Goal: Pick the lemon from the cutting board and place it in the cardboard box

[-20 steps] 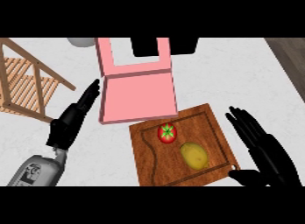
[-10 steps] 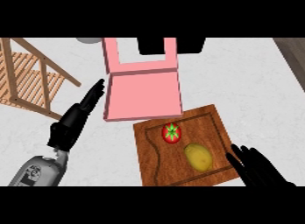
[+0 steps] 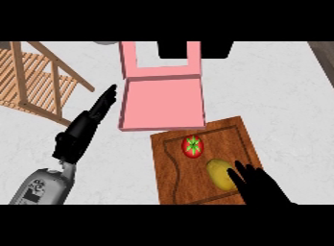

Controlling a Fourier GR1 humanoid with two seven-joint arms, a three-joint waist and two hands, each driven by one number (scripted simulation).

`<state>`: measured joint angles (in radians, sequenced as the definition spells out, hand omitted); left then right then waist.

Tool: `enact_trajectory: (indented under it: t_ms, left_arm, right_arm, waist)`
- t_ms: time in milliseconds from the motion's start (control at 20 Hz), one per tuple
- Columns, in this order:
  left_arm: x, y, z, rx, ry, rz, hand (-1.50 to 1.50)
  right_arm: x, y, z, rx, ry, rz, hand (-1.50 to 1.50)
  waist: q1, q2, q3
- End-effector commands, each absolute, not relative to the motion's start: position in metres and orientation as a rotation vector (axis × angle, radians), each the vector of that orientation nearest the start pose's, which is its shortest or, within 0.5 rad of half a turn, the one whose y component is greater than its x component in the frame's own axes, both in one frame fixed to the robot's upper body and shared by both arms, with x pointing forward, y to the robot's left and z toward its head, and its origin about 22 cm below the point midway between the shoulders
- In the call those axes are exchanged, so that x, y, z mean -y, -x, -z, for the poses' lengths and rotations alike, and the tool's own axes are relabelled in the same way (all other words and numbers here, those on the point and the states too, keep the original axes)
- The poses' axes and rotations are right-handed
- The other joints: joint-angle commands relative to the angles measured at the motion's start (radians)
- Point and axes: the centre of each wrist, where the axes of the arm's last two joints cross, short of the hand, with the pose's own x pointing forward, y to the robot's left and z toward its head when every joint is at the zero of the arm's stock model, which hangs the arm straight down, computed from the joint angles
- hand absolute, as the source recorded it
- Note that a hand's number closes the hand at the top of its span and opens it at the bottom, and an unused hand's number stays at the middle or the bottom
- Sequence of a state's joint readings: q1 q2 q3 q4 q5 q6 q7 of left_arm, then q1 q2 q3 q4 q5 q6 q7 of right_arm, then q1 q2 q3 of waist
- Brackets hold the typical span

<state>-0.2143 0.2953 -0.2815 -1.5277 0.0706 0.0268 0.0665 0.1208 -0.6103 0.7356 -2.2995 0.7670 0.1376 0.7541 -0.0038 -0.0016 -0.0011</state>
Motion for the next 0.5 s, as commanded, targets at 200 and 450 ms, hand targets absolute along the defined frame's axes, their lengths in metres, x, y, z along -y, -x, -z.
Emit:
enact_trajectory:
  t_ms: [200, 450]
  left_arm:
    - [-0.209, -0.286, -0.057, 1.613, 0.022, 0.438, 0.00]
    - [-0.220, -0.281, -0.055, 1.600, 0.039, 0.439, 0.00]
  right_arm:
    - [0.147, -0.145, -0.099, 1.211, 0.679, -1.242, -1.50]
    - [0.141, -0.158, -0.081, 1.171, 0.696, -1.229, -1.50]
  waist:
    - [0.005, 0.001, 0.001]
    - [0.005, 0.001, 0.001]
